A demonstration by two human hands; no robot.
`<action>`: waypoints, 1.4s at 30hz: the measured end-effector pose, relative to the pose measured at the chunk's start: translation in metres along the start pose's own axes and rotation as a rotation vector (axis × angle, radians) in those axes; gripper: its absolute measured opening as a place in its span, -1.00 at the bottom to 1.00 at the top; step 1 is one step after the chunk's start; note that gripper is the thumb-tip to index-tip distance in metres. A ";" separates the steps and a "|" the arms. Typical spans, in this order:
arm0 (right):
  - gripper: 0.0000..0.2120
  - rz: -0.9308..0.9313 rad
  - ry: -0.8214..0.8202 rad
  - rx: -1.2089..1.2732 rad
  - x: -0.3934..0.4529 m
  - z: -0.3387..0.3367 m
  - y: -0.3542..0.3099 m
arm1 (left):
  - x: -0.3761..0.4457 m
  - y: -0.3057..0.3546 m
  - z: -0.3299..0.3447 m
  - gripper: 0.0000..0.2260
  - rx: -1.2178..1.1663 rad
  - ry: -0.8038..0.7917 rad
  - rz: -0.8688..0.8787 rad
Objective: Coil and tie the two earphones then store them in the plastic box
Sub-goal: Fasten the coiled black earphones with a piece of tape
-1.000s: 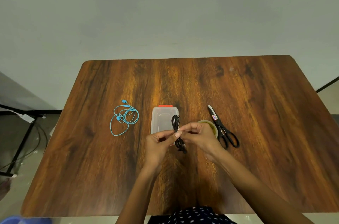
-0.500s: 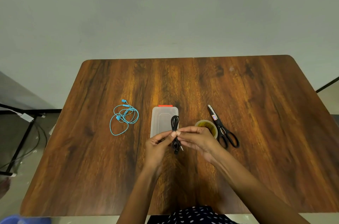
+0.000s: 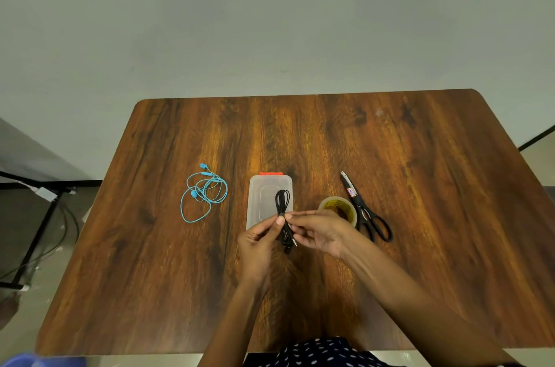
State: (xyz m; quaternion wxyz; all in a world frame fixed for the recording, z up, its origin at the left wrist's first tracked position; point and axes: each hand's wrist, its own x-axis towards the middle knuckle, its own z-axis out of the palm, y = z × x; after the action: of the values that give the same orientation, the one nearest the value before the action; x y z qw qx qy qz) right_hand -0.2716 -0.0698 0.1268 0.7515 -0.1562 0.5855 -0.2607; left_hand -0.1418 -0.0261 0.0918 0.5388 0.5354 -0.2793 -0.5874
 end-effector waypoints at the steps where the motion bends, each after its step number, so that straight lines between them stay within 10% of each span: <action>1: -0.90 0.005 0.008 0.011 0.001 0.001 0.001 | 0.000 0.000 0.000 -0.84 0.000 -0.003 0.002; 19: -0.96 -0.500 0.158 -0.292 -0.002 0.002 0.019 | 0.011 0.012 -0.003 -0.81 0.294 -0.243 -0.048; 42: -0.84 -0.488 0.136 -0.311 -0.006 -0.012 0.018 | 0.010 0.018 -0.011 -0.84 0.280 -0.148 -0.077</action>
State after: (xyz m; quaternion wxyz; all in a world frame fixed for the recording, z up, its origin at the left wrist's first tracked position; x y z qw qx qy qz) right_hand -0.2806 -0.0508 0.1189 0.5927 -0.3878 0.6125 -0.3509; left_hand -0.1239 -0.0370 0.1017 0.4142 0.5709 -0.3766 -0.6006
